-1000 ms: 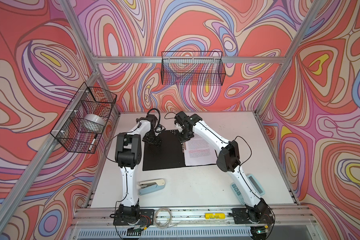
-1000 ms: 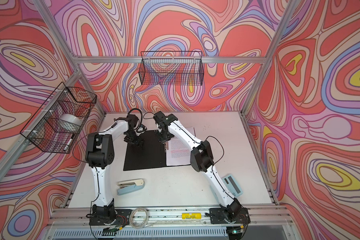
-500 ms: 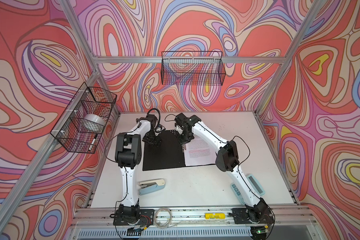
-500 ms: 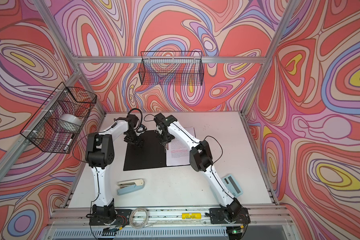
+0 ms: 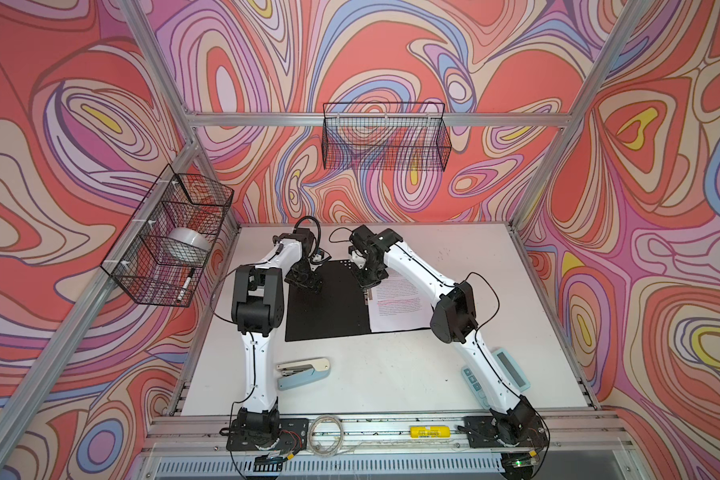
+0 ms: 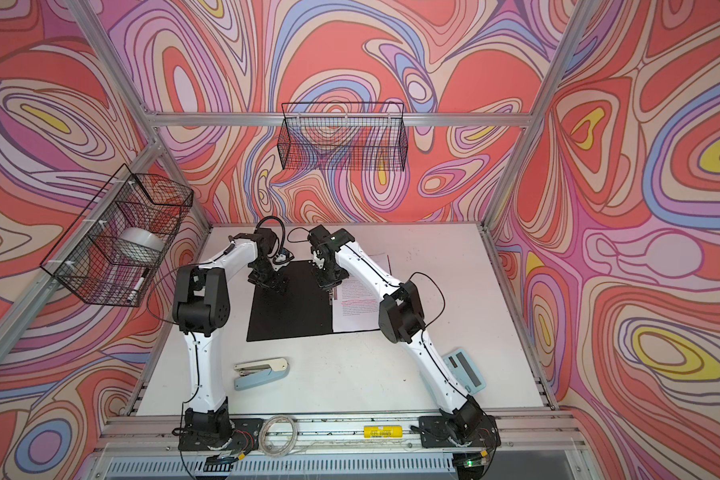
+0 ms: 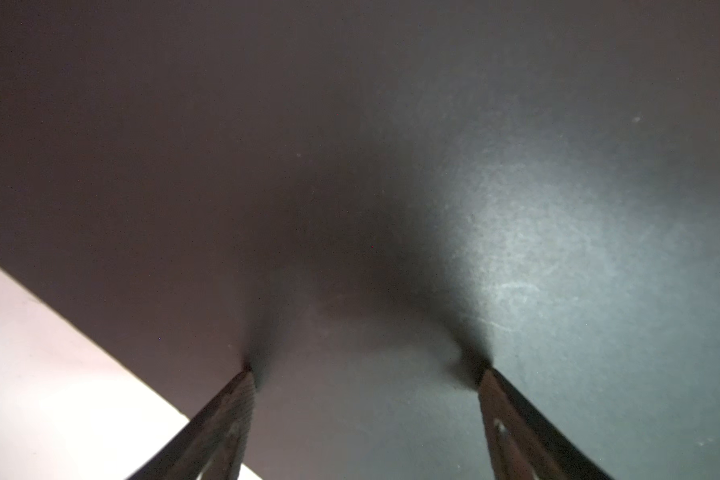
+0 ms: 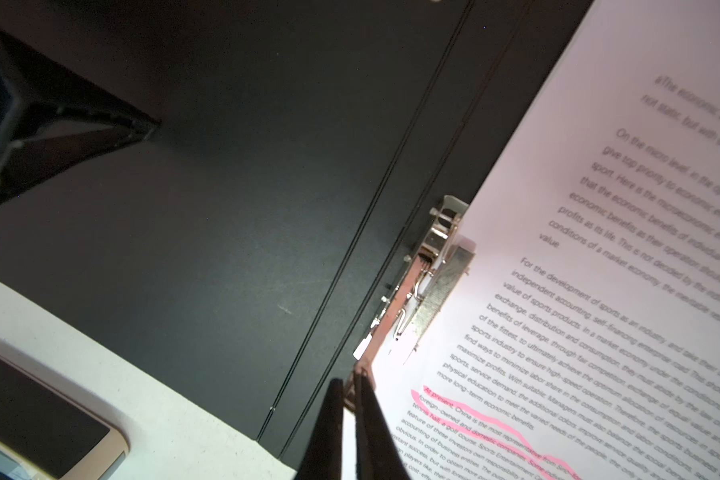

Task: Put the files into the folder
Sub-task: 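Hold the right gripper on the clip lever while left gripper rests on cover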

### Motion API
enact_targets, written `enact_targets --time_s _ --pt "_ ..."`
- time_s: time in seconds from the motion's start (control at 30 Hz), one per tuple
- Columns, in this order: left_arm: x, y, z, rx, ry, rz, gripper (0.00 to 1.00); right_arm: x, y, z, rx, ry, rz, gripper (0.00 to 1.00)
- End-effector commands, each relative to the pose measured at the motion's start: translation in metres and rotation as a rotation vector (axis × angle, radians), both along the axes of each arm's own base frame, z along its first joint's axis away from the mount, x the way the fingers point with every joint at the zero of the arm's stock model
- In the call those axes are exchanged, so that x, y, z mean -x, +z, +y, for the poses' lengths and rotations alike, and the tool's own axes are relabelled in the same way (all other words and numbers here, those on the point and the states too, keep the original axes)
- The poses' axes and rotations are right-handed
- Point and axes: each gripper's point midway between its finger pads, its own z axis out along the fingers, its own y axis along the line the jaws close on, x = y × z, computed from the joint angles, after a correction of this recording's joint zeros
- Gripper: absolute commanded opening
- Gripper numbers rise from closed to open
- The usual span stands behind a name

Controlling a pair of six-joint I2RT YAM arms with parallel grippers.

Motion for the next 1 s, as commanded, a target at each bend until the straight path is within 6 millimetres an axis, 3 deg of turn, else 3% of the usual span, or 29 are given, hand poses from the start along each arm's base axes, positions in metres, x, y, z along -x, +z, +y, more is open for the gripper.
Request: enact_targets --time_s 0.0,0.97 --pt "0.02 -0.05 0.016 -0.066 0.023 0.127 0.84 0.015 -0.021 -0.006 0.034 0.019 0.09 0.08" --pt "0.02 -0.051 0.017 -0.072 0.031 0.135 0.84 0.029 -0.053 -0.025 0.142 0.016 0.17 0.07"
